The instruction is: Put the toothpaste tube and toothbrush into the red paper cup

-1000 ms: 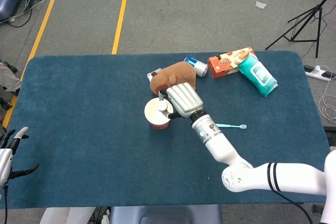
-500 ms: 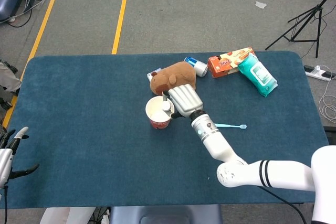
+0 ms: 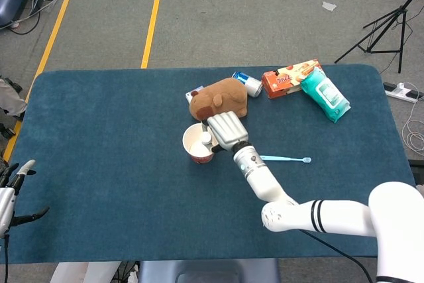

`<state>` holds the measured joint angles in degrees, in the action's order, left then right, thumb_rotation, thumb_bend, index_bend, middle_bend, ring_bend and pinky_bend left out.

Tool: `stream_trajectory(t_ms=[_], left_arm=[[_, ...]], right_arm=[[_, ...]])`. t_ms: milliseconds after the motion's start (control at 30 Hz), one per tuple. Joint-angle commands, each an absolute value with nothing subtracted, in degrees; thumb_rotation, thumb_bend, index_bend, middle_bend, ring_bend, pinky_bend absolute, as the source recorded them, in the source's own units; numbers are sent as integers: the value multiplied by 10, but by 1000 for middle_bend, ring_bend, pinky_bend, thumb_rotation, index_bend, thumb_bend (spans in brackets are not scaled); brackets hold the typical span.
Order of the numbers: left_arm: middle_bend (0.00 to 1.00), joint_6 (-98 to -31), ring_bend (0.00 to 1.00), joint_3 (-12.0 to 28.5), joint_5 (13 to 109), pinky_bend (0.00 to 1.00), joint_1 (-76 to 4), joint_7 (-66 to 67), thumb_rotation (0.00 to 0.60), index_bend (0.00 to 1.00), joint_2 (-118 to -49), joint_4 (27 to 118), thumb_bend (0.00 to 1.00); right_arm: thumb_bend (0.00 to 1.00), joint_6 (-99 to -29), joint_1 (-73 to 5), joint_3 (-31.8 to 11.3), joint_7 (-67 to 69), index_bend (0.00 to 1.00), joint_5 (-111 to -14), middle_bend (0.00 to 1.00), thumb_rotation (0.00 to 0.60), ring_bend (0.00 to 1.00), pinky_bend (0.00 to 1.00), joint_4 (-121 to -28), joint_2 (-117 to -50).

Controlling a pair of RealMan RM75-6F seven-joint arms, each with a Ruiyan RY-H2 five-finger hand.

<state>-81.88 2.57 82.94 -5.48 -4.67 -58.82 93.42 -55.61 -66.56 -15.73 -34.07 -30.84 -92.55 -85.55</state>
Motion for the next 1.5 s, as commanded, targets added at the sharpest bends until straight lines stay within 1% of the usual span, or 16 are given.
stream_trajectory(t_ms=[33, 633, 1233, 1300, 1500], left_arm=[[266, -819, 90, 25, 830, 108, -55, -47, 600, 73, -588, 935, 0], [266, -820, 89, 21, 837, 108, -53, -52, 600, 73, -585, 937, 0], [266, -823, 90, 21, 840, 108, -52, -57, 600, 73, -581, 939, 0], [266, -823, 90, 21, 841, 108, -52, -57, 600, 73, -581, 939, 0], [266, -823, 89, 20, 841, 108, -52, -57, 600, 73, -581, 940, 0]], right_arm=[[288, -550, -673, -160, -345, 742, -292, 1000, 600, 1000, 1000, -913, -864], [288, -536, -708, -163, -370, 742, -254, 1000, 600, 1000, 1000, -840, -917], [284, -527, -709, -164, -357, 742, -276, 1000, 600, 1000, 1000, -823, -939], [280, -526, -708, -164, -354, 735, -279, 1000, 600, 1000, 1000, -822, -940], [273, -522, -707, -166, -346, 675, -288, 1000, 600, 1000, 1000, -815, -946]])
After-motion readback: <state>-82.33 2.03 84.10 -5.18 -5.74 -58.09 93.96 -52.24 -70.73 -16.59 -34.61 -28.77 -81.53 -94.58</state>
